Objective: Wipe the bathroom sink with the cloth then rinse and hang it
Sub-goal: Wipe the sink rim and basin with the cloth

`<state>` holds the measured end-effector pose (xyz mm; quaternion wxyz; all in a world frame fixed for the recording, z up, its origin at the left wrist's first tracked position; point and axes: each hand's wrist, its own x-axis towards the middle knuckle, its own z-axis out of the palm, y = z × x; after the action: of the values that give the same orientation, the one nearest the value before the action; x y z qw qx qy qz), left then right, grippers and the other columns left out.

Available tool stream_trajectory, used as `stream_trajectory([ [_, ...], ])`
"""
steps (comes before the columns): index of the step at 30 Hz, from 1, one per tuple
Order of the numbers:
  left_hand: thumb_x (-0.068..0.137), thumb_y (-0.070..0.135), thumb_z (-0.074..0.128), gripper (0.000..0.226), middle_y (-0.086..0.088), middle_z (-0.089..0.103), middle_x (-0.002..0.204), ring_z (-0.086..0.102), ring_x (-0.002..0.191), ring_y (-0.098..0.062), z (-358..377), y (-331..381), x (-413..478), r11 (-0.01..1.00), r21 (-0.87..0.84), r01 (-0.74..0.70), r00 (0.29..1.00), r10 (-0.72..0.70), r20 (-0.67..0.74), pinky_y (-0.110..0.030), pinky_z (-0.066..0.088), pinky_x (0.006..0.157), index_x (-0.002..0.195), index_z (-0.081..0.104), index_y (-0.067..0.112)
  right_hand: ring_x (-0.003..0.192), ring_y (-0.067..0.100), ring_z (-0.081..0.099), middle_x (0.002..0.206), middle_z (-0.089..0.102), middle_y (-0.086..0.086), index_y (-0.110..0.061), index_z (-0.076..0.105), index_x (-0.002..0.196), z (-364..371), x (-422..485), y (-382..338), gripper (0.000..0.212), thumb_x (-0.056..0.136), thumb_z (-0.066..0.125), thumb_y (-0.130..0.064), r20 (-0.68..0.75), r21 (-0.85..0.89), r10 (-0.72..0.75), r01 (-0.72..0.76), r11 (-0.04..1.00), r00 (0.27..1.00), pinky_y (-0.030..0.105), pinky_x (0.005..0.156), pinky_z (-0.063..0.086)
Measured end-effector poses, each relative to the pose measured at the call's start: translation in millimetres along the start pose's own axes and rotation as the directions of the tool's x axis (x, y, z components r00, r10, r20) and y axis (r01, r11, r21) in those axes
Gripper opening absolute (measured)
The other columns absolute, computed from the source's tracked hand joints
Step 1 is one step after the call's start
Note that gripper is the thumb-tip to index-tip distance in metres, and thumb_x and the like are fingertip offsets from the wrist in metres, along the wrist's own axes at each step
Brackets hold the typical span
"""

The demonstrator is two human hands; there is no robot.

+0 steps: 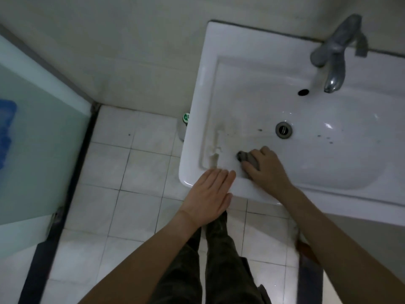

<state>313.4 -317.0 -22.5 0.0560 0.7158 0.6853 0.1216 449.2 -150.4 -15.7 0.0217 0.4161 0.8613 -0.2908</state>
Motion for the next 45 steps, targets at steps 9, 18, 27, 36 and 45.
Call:
stream_trajectory([
  [9, 0.093, 0.031, 0.046, 0.050, -0.013, 0.064, 0.123, 0.055, 0.115, -0.026, 7, 2, 2, 0.999, -0.049, 0.021, 0.998, -0.024, -0.055, -0.036, 0.026, 0.113, 0.134, 0.056, 0.004, 0.077, 0.024, 0.067, 0.100, 0.060, 0.017, -0.025, 0.060, 0.088, -52, 90, -36, 0.004, 0.089, 0.061, -0.030, -0.209, 0.612, 0.086, 0.062, 0.788, 0.974, 0.039, 0.062, 0.061],
  [18, 0.085, 0.028, 0.053, 0.051, -0.011, 0.065, 0.120, 0.052, 0.114, -0.023, 13, 5, 4, 0.990, -0.126, 0.065, 0.992, -0.078, -0.100, -0.032, 0.025, 0.114, 0.130, 0.061, 0.006, 0.090, 0.036, 0.052, 0.096, 0.060, 0.021, 0.000, 0.061, 0.100, -22, 225, -58, 0.035, 0.088, 0.056, -0.032, -0.400, -0.096, -0.231, 0.210, 0.973, 0.887, 0.039, 0.084, 0.035],
  [27, 0.084, 0.028, 0.052, 0.052, -0.013, 0.065, 0.119, 0.057, 0.111, -0.027, 11, 6, 4, 0.986, -0.142, 0.088, 0.992, -0.099, -0.074, -0.034, 0.032, 0.111, 0.130, 0.061, 0.005, 0.095, 0.031, 0.049, 0.109, 0.061, 0.013, -0.001, 0.059, 0.114, -8, 108, -25, 0.037, 0.090, 0.055, -0.029, 0.044, -0.080, -0.739, 0.739, 0.669, 0.673, 0.036, 0.090, 0.033],
  [36, 0.083, 0.027, 0.050, 0.051, -0.014, 0.067, 0.115, 0.058, 0.107, -0.028, 14, 7, 6, 0.987, -0.129, 0.094, 0.989, -0.107, -0.099, -0.038, 0.040, 0.107, 0.126, 0.063, 0.004, 0.093, 0.039, 0.052, 0.100, 0.058, 0.025, 0.001, 0.062, 0.100, -21, 203, -53, 0.029, 0.085, 0.062, -0.025, -0.300, -0.151, -0.326, 0.292, 0.944, 0.897, 0.042, 0.085, 0.032],
  [45, 0.086, 0.030, 0.047, 0.052, -0.014, 0.065, 0.118, 0.059, 0.108, -0.028, 12, 6, 6, 0.984, -0.143, 0.106, 0.992, -0.114, -0.045, -0.040, 0.041, 0.105, 0.130, 0.060, 0.005, 0.091, 0.031, 0.050, 0.105, 0.060, 0.008, -0.007, 0.060, 0.108, 4, 107, -30, 0.031, 0.087, 0.060, -0.030, 0.004, -0.060, -0.682, 0.681, 0.730, 0.731, 0.038, 0.085, 0.036],
])
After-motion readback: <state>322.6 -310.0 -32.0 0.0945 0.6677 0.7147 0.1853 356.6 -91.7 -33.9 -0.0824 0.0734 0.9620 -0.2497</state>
